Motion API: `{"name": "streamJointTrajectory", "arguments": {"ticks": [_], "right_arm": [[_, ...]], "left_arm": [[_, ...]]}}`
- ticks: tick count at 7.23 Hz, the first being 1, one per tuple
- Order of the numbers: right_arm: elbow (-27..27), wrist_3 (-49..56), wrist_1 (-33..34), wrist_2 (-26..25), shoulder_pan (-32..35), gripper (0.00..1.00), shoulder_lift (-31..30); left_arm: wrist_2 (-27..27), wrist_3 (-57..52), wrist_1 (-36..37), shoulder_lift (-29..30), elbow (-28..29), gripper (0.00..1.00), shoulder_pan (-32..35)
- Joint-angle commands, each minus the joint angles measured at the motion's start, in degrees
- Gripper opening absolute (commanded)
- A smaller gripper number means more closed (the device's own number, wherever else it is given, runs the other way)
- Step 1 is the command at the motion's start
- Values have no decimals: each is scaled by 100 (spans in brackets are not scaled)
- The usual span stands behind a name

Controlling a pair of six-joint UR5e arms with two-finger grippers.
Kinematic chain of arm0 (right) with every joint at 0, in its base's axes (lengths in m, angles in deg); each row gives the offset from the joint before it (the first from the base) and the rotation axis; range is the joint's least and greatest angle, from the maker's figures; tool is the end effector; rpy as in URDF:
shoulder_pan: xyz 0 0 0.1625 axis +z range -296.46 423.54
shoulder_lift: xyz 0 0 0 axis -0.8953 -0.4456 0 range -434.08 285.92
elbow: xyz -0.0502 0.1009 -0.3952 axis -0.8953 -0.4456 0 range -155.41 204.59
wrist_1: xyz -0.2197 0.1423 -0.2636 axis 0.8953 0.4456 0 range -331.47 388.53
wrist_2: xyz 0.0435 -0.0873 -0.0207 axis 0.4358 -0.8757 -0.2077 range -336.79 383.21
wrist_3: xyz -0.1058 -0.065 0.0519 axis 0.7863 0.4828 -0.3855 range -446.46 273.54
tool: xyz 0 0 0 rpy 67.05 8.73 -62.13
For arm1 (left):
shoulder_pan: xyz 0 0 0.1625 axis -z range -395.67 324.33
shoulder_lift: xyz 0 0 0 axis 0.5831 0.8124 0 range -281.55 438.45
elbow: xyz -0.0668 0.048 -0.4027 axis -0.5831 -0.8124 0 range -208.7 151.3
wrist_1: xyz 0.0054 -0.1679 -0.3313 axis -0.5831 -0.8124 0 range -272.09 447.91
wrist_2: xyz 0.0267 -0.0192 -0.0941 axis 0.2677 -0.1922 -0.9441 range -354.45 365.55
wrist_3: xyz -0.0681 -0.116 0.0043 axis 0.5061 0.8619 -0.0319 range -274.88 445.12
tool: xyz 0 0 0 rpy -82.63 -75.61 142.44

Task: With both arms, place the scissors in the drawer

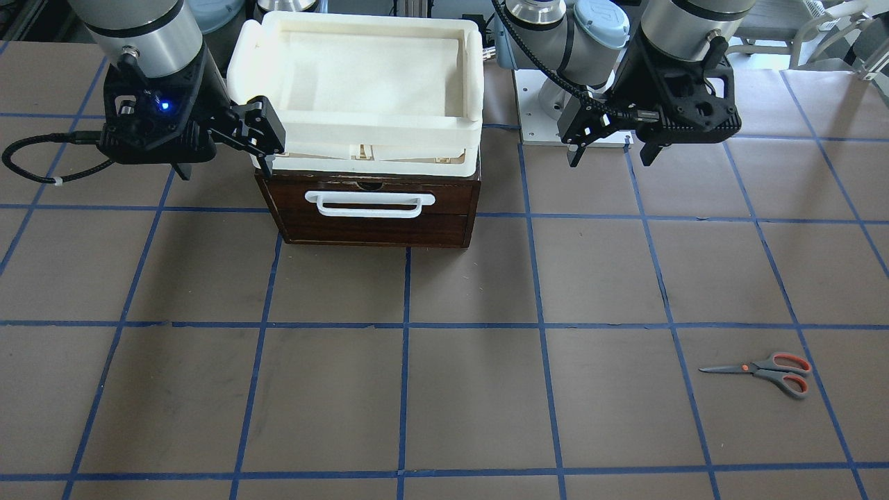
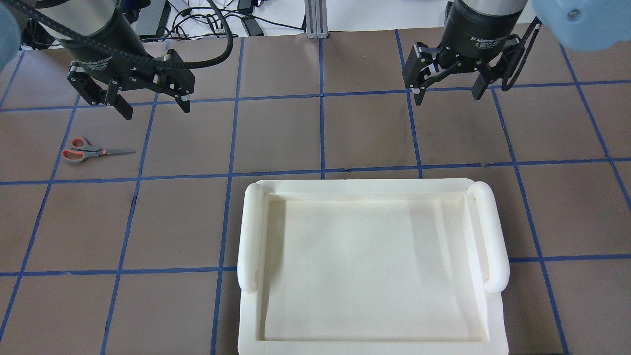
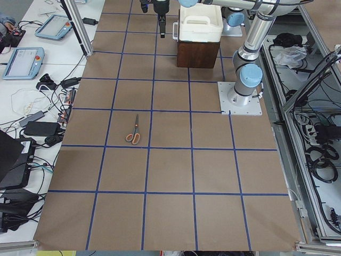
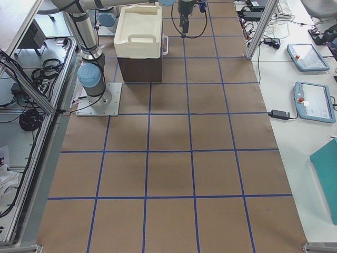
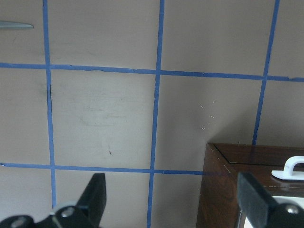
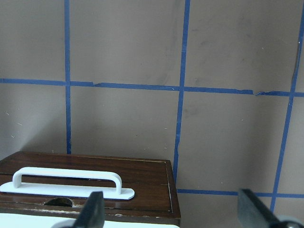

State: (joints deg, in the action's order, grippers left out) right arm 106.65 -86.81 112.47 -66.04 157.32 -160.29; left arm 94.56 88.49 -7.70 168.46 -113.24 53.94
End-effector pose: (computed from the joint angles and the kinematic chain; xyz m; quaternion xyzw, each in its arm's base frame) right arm 0.1655 -0.4583 0.4599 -0.0298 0.9994 0.0167 0.0060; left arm -0.1326 -0.4454 0.4717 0.0328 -0.9994 -0.0016 0.0086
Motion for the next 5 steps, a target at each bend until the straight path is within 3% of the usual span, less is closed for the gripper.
{"name": "streamJointTrajectory", "arguments": {"ticks": [1, 3, 5], "right_arm": [[12, 25, -1, -4, -9, 100, 8], [13, 34, 131, 13, -17, 100, 8], [13, -9, 148, 14, -18, 100, 0]], "left_arm": [[54, -3, 51, 8, -11, 97, 4], [178, -499, 60, 43, -11, 98, -144], [169, -2307, 86, 235, -89, 98, -1037]]}}
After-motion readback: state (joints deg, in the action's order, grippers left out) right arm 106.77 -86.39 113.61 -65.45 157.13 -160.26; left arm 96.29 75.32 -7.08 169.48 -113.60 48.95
